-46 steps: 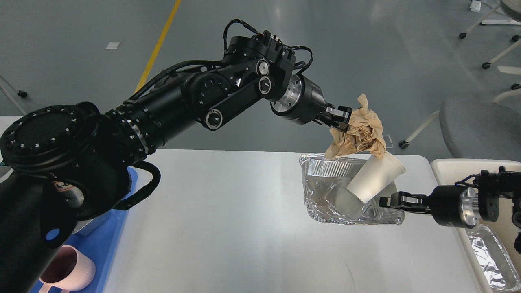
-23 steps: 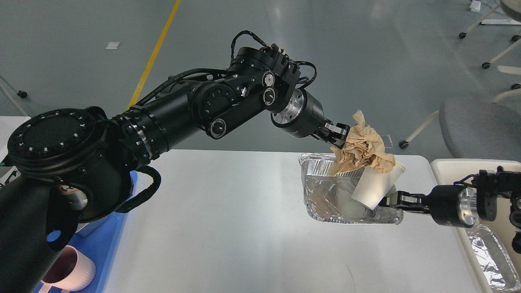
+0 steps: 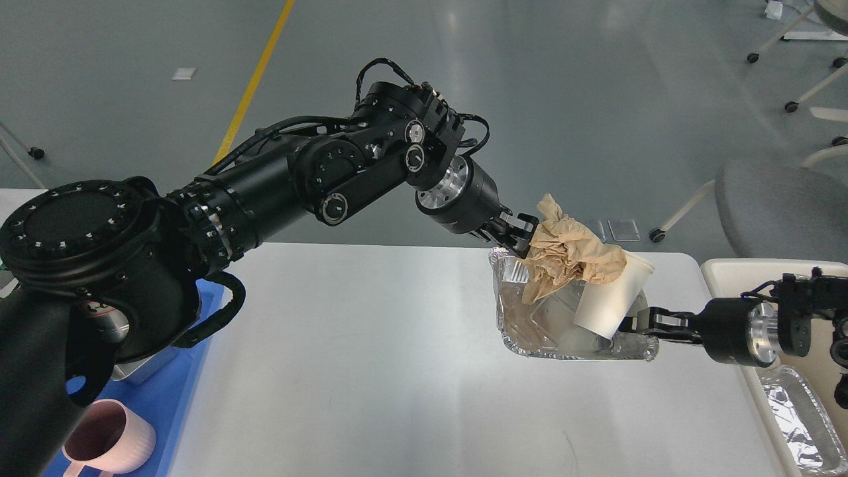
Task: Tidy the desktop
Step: 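Lift the brown paper and place it into the held foil tray, then open the left gripper and withdraw it from the foil tray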
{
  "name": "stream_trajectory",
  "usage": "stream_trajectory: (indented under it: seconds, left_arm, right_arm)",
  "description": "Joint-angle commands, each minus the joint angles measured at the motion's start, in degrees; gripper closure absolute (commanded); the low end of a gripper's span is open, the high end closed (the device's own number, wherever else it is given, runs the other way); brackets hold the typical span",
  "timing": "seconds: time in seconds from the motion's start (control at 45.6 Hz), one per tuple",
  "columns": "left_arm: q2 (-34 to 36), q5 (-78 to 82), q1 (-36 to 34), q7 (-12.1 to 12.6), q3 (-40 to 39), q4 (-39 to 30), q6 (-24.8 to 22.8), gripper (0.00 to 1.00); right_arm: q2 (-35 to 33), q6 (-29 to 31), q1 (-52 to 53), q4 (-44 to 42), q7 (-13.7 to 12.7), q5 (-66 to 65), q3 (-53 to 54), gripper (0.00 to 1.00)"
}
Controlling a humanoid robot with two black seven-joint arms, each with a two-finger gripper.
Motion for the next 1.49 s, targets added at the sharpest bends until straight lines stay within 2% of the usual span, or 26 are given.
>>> stream_trajectory:
  seconds: [0.0,0.351,0.417,0.461,0.482,0.57,0.636,0.789,0.811,0.899,1.294,1.36,1.469]
  left_arm:
    - [0.55,0.03,0.41,-0.17,0.24,0.03,0.2,0.99]
    - [1.43,0.03,1.37,-0.25,0.24,0.39,0.29,0.99]
    - [1.43,-0.06,1.37,-0.25,0.24,0.39,0.2,0.95]
    - [1.52,-0.24,1.29,-0.34,-0.02,0.39,0.29,0.87]
    - [1.61,-0.41,1.29,-0.43,-0.29,0.47,0.55,0.81]
    - [1.96,-3.57,1.2,-0.52,-0.82,0.74,1.87,0.38]
    - [3.97,-9.87,0.41,-0.08,-0.9,0.74,2.66,0.18]
    - [6.53,-18.33,-0.47,0.19,-1.43,0.74,5.38,0.11]
    - [6.79,-19.21,-0.56,0.19,-1.43,0.65,5.91,0.07]
    - [6.79,-19.4,-0.47,0.1,-1.52,0.65,6.09,0.04]
    - [6.97,-19.66,0.32,-0.16,-1.96,0.65,6.71,0.03]
    - [7.67,-21.15,0.41,-1.04,-3.27,0.65,6.71,0.03]
    - [12.14,-28.08,1.11,-1.05,-9.06,0.65,6.79,0.03]
  right_arm:
    - [2.19,0.14,1.39,-0.49,0.0,0.68,-0.26,1.0]
    - [5.36,0.4,3.15,-1.54,-0.08,1.03,-0.88,1.0]
    - [5.71,0.4,3.42,-1.63,-0.08,1.03,-0.88,1.0]
    - [5.88,0.4,3.42,-1.63,-0.08,0.95,-0.97,1.0]
    - [5.88,0.4,3.42,-1.63,-0.08,1.03,-0.97,1.0]
    - [5.88,0.49,3.42,-1.63,-0.08,1.03,-0.97,1.0]
    - [5.8,0.58,3.24,-1.63,0.0,0.95,-0.88,1.0]
    - [5.8,0.58,2.98,-1.63,0.0,0.95,-0.88,1.0]
    - [5.71,0.58,3.06,-1.63,0.0,0.95,-0.88,1.0]
    - [5.45,0.58,3.07,-1.54,0.0,1.03,-0.88,1.0]
    - [4.92,0.58,2.8,-1.54,0.0,0.95,-0.88,1.0]
    - [4.92,0.58,2.8,-1.54,0.0,1.03,-0.88,1.0]
    - [4.92,0.58,2.8,-1.54,0.0,0.95,-0.79,1.0]
